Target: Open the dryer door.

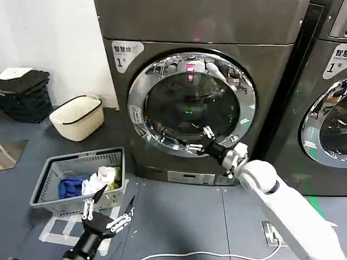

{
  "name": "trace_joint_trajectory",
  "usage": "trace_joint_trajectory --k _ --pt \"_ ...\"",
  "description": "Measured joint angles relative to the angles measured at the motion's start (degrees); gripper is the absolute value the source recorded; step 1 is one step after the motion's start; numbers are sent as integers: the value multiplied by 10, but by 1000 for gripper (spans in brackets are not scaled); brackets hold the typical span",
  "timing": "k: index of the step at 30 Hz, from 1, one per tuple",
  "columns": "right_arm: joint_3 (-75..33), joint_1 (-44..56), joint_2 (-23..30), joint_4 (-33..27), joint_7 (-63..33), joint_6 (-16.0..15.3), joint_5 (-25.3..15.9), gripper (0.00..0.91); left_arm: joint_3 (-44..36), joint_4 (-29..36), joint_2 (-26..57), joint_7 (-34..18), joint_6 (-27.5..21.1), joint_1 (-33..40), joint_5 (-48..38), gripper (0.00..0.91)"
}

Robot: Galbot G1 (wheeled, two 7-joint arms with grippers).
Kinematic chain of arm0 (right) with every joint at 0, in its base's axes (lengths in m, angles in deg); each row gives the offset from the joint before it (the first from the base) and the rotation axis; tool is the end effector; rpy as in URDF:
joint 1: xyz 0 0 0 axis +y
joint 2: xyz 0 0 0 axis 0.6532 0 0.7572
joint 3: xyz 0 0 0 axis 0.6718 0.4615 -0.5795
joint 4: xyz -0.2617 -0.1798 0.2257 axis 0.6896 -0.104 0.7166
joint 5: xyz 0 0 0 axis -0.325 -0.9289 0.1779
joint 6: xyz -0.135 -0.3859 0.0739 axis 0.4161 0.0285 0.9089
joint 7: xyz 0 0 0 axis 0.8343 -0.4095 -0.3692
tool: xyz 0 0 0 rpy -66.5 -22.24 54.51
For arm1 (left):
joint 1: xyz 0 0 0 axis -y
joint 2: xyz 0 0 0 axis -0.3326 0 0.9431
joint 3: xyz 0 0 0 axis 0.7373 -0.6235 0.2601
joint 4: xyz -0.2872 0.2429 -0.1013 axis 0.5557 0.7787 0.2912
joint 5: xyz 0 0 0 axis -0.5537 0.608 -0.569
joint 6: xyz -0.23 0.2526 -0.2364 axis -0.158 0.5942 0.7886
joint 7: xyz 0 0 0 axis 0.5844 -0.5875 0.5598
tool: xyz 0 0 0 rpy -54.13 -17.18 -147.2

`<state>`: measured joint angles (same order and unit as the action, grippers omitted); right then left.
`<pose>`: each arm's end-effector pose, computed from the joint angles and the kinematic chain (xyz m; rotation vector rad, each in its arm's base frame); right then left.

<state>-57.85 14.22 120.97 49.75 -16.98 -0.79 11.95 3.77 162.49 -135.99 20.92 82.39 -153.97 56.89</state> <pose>0.5294 0.0228 -0.1924 -1.2849 2.6742 -0.2897 0.1395 0.0456 -0.2204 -0.4082 -3.0887 -0.3931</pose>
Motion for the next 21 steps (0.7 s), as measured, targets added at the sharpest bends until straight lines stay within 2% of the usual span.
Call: trace_joint_trajectory --k 21 --pt "63 -83 65 -97 16 8 -10 907 5 -2 1 0 4 0 -3 907"
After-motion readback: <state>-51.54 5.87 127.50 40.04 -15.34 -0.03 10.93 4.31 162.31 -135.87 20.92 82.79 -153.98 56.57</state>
